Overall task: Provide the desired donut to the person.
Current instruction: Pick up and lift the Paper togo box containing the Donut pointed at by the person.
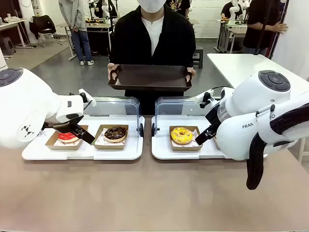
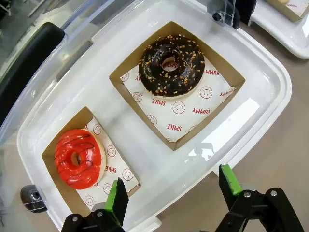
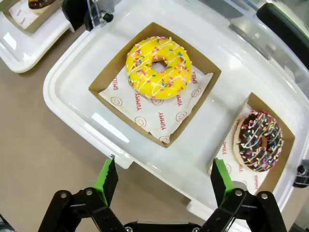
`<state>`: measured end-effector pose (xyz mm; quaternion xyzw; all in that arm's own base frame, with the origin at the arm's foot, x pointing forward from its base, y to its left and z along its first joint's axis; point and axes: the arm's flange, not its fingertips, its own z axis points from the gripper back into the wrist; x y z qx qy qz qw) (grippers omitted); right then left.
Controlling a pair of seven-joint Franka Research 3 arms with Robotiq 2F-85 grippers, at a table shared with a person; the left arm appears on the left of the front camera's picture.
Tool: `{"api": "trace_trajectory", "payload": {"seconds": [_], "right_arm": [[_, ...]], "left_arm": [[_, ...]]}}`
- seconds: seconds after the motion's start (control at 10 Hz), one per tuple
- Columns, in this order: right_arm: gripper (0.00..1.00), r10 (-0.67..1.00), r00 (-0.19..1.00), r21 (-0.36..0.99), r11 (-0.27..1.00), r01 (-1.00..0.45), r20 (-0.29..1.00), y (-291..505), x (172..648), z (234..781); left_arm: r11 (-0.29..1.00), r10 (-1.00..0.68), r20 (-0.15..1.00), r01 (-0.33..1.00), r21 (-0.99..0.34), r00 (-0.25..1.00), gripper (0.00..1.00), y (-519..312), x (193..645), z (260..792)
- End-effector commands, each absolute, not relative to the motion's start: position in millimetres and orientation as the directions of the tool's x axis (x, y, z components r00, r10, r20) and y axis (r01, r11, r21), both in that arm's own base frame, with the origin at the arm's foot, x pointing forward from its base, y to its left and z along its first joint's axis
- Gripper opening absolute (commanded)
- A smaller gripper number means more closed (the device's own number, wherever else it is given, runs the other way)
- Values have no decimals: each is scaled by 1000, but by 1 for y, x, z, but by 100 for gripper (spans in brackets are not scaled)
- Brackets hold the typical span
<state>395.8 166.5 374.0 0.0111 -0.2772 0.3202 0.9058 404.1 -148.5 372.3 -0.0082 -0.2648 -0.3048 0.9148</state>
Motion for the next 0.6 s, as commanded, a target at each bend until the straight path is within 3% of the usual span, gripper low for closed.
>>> {"api": "trace_trajectory", "payload": {"seconds": [0.0,0.5], "right_arm": [[100,574,641,-157,795,-586,509,167,396,374],[100,574,641,-157,795,-586,509,167,396,374]], "left_arm": [[814,-553,490,562,146,674,100,-149,404,372],[814,-553,490,562,146,674,100,-149,404,372]]}}
